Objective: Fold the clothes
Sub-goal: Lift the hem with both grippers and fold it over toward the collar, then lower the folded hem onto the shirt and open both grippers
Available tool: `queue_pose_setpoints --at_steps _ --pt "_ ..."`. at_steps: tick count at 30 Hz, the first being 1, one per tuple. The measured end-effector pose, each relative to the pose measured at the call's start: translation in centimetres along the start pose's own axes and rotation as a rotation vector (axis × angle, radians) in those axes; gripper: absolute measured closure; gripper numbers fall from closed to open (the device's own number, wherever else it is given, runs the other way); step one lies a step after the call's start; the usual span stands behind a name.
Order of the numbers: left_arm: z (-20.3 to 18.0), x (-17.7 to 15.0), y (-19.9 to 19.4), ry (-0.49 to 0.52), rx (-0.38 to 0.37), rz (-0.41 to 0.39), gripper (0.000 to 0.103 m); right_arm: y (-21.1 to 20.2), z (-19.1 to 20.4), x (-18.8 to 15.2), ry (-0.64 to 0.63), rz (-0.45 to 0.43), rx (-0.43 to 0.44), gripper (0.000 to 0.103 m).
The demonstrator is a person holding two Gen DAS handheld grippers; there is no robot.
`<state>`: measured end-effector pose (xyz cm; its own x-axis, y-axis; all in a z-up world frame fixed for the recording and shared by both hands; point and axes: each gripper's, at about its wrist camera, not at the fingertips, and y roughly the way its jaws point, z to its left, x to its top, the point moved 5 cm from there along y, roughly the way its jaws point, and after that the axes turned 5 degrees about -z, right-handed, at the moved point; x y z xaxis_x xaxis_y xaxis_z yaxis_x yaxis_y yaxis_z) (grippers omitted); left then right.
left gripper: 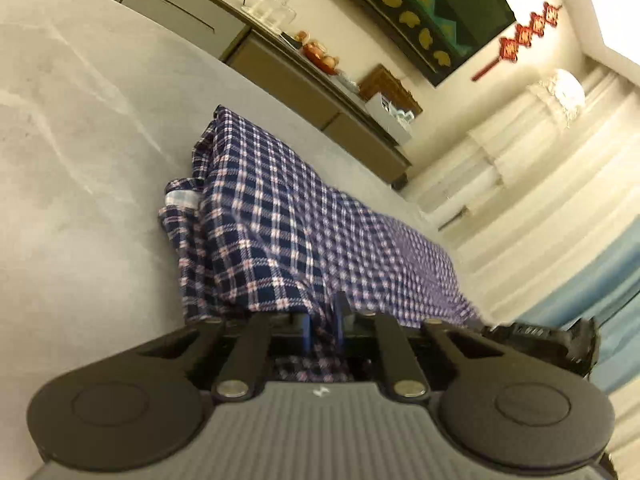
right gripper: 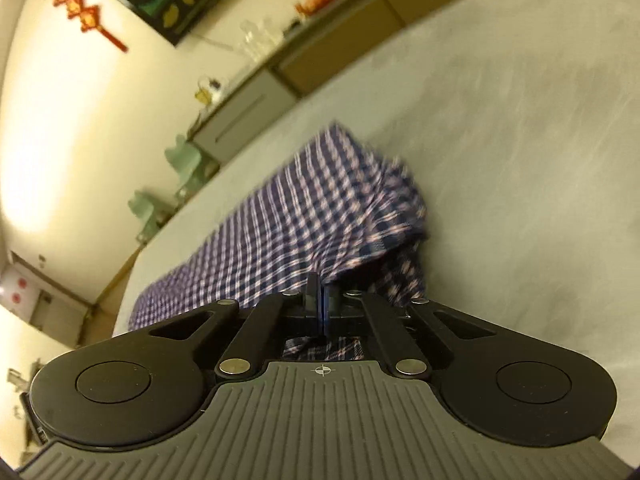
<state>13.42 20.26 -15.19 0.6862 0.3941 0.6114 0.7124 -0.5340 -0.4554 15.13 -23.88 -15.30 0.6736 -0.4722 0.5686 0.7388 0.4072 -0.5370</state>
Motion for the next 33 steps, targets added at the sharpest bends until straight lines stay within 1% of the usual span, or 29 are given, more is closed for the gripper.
queue_pose_setpoints --at_steps 1,2,4,6,8,9,10,11,12,13,14,15,16,17,18,19,21,22,24,26,27,29,31,32,33 --pt "0.1 -0.5 0.1 0.007 0.019 0.025 0.093 -0.8 0.0 0.2 -0.008 -0.018 -0.011 0.103" --pt "0.3 -0.9 0.3 0.016 0.042 0.050 0.095 -0.8 -0.3 0.0 -0.019 -0.009 -0.038 0.103" --pt "0.4 -1.5 0.7 0.032 0.070 0.071 0.095 0.2 -0.9 -0.9 -0.028 0.036 -0.081 0.103" --pt "0.3 -1.4 0.6 0.036 0.077 0.075 0.095 0.1 -0.5 -0.8 -0.058 0.024 -0.108 0.103" --pt "-0.3 -1.4 0.0 0.078 0.093 0.081 0.095 0.1 -0.1 -0.6 -0.088 0.012 -0.135 0.103" --pt "-0.7 -1.3 -0.7 0.104 0.105 0.078 0.095 -0.7 0.4 -0.4 -0.130 -0.023 -0.170 0.100" --pt "-1.2 -1.1 -1.6 0.131 0.119 0.061 0.094 -1.5 0.9 -0.2 -0.175 -0.059 -0.207 0.096" --pt "-1.7 -0.7 -2.9 0.159 0.134 0.025 0.090 -2.3 1.5 0.0 -0.219 -0.096 -0.243 0.084" --pt "-2.3 -0.2 -4.2 0.187 0.150 -0.019 0.087 -3.1 2.0 0.3 -0.263 -0.132 -0.280 0.083" --pt "-2.8 0.4 -5.5 0.213 0.165 -0.074 0.086 -4.0 2.6 0.5 -0.308 -0.169 -0.316 0.082" --pt "-3.3 1.0 -6.4 0.233 0.176 -0.121 0.085 -4.7 4.0 0.6 -0.371 -0.223 -0.325 0.079" --pt "-3.7 1.8 -6.5 0.242 0.178 -0.148 0.084 -4.7 5.6 0.2 -0.429 -0.251 -0.286 0.071" --pt "-3.8 2.4 -6.0 0.245 0.174 -0.152 0.084 -4.6 7.2 -0.1 -0.486 -0.278 -0.243 0.067" --pt "-3.9 2.8 -5.1 0.247 0.168 -0.143 0.084 -3.7 8.3 -0.8 -0.524 -0.255 -0.192 0.062" --pt "-3.8 3.1 -4.1 0.251 0.162 -0.133 0.083 -2.6 9.4 -1.6 -0.560 -0.228 -0.141 0.061" --pt "-3.3 2.8 -3.0 0.260 0.170 -0.109 0.081 -1.6 9.6 -2.4 -0.592 -0.183 -0.122 0.061" --pt "-1.7 1.4 -0.7 0.285 0.224 -0.026 0.083 0.5 9.9 -4.0 -0.654 -0.088 -0.087 0.061" --pt "-1.1 0.8 -0.1 0.300 0.238 -0.004 0.083 1.0 8.7 -4.1 -0.641 -0.045 -0.125 0.062" --pt "-0.7 -0.5 -0.2 0.338 0.238 -0.007 0.084 1.9 6.2 -4.1 -0.608 0.041 -0.207 0.076" --pt "-0.9 -1.0 -0.5 0.324 0.231 0.003 0.084 1.2 5.6 -3.3 -0.579 0.041 -0.207 0.078" --pt "-1.1 -1.0 -0.7 0.327 0.234 0.006 0.083 0.6 5.6 -3.1 -0.573 0.022 -0.230 0.073" --pt "-1.8 -1.5 -1.0 0.377 0.257 0.001 0.083 -1.2 6.2 -2.8 -0.560 -0.016 -0.264 0.066" --pt "-2.9 -2.2 -1.0 0.430 0.284 -0.007 0.079 -3.0 7.3 -3.5 -0.560 -0.001 -0.208 0.062" --pt "-3.7 -3.0 -1.0 0.458 0.298 -0.010 0.075 -2.7 7.1 -4.1 -0.574 0.035 -0.213 0.062" --pt "-4.6 -3.9 -0.9 0.481 0.318 -0.012 0.073 -2.4 6.8 -4.8 -0.589 0.073 -0.219 0.062"
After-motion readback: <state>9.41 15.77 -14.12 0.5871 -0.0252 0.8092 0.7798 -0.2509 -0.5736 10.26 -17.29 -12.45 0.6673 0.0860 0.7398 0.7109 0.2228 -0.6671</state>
